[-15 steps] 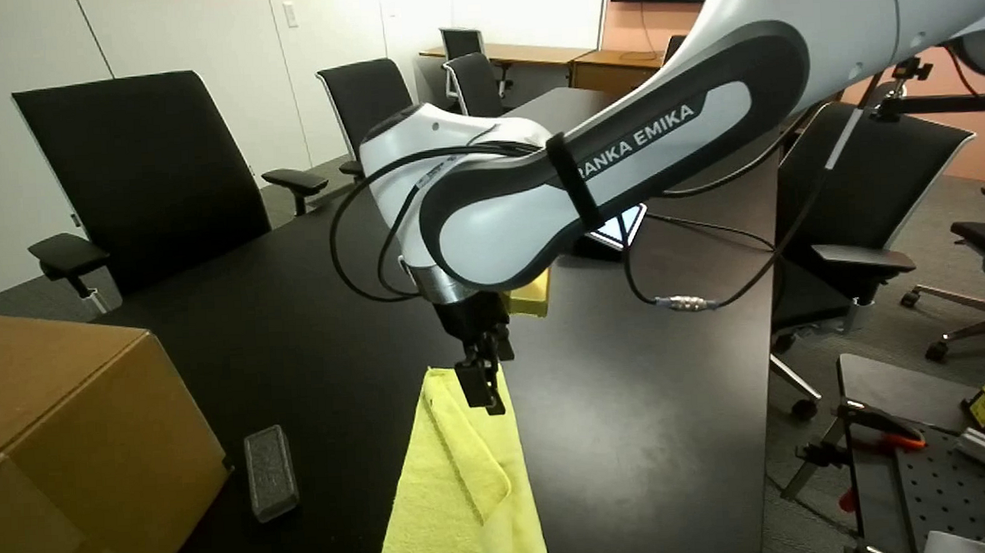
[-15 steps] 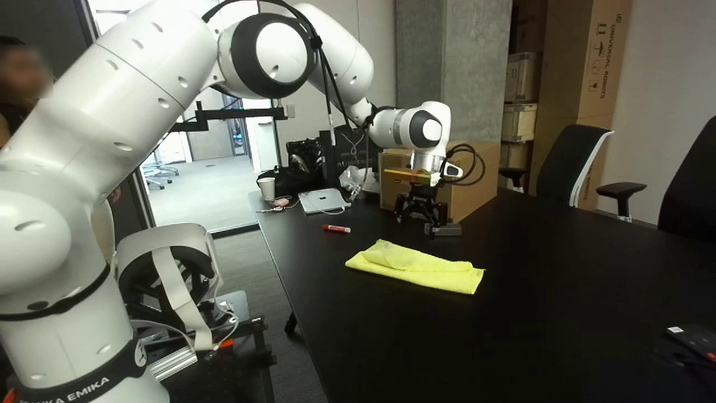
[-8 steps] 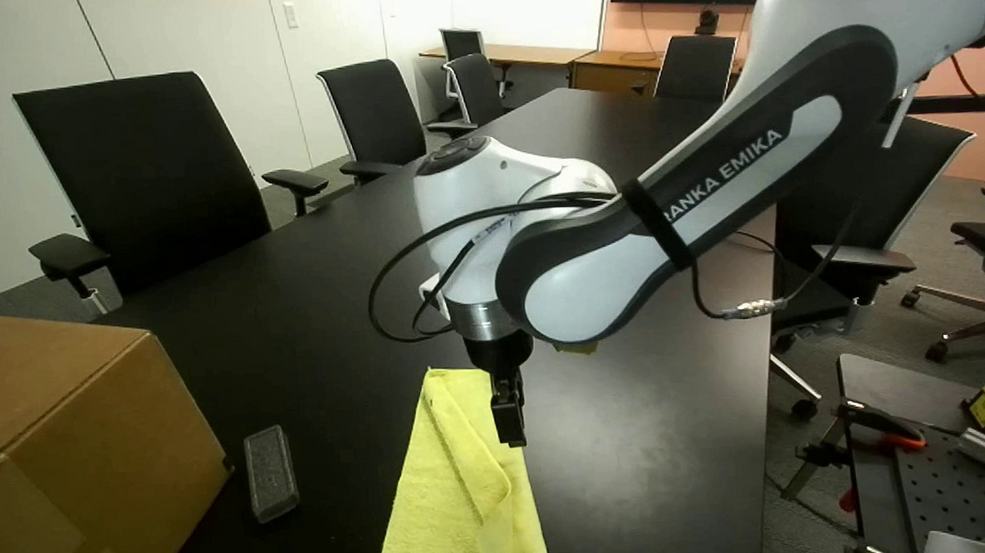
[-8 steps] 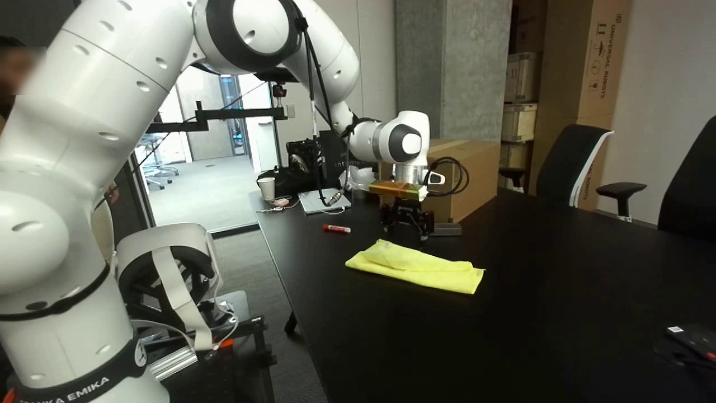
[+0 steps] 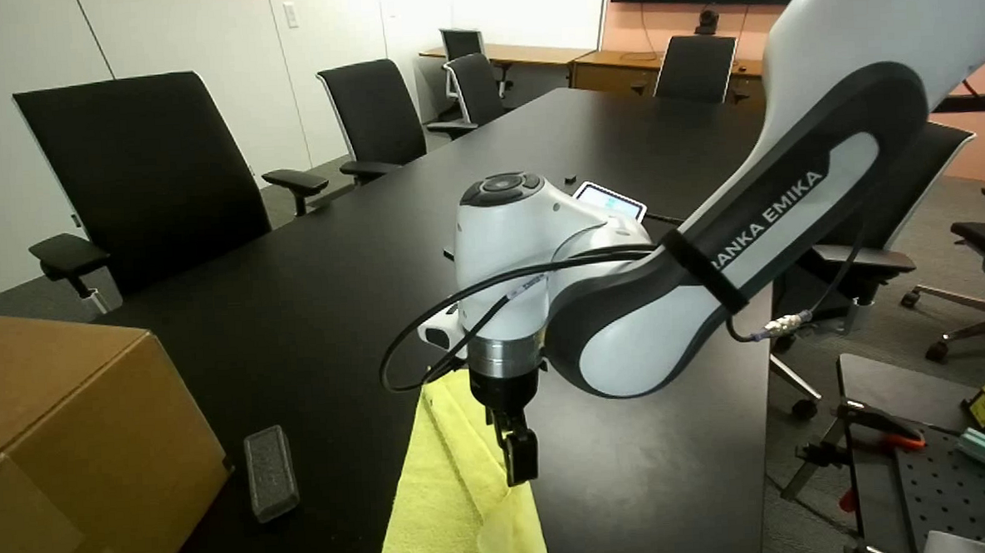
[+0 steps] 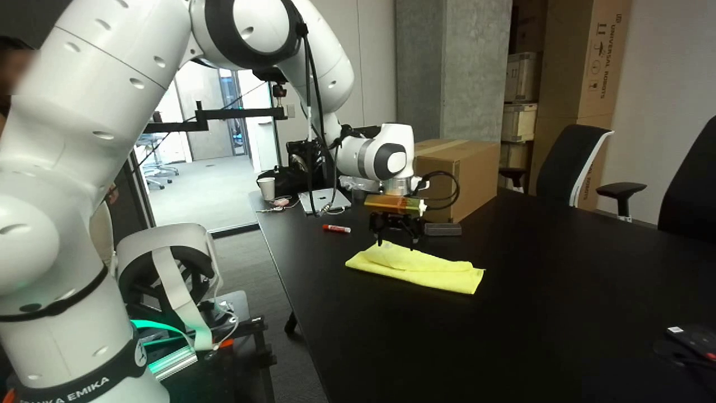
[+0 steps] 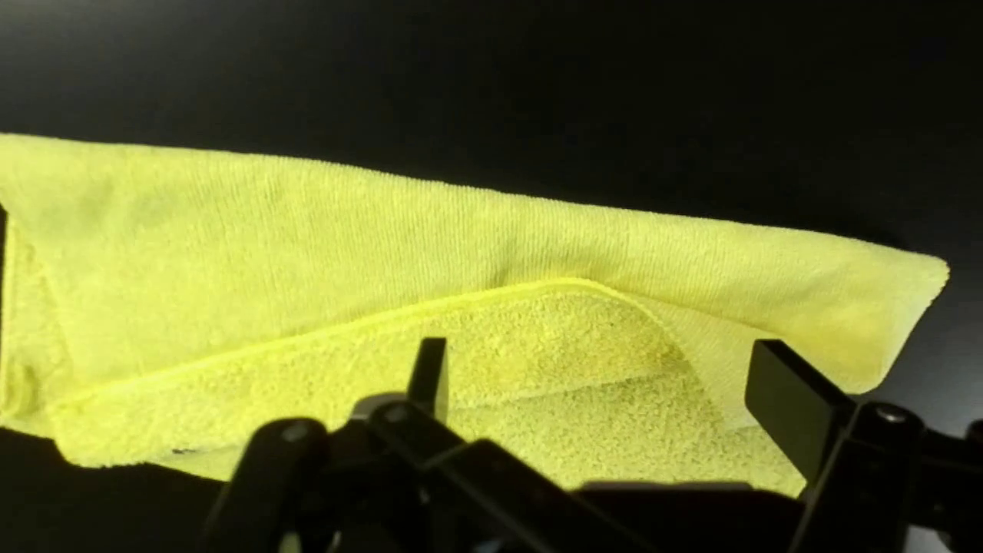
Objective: Fold the towel on the table in half.
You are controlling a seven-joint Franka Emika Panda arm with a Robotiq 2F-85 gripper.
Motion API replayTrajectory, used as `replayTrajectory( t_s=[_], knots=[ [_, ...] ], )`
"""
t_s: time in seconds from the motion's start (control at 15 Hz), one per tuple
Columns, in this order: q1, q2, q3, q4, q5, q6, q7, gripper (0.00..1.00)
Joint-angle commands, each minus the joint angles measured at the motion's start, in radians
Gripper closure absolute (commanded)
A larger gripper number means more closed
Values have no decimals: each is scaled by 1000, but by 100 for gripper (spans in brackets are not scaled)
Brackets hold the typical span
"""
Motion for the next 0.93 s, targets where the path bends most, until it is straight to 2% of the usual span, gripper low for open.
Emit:
replayTrajectory(
  t_s=[0.0, 0.13, 0.33, 0.87],
  knots=[
    [-97, -34, 103, -54, 46, 15, -211, 0],
    [-131, -32, 139, -54, 62, -2, -301, 0],
    [-143, -21, 153, -42, 75, -12, -388, 0],
    [-92, 39, 120, 21, 66, -51, -384, 0]
  ],
)
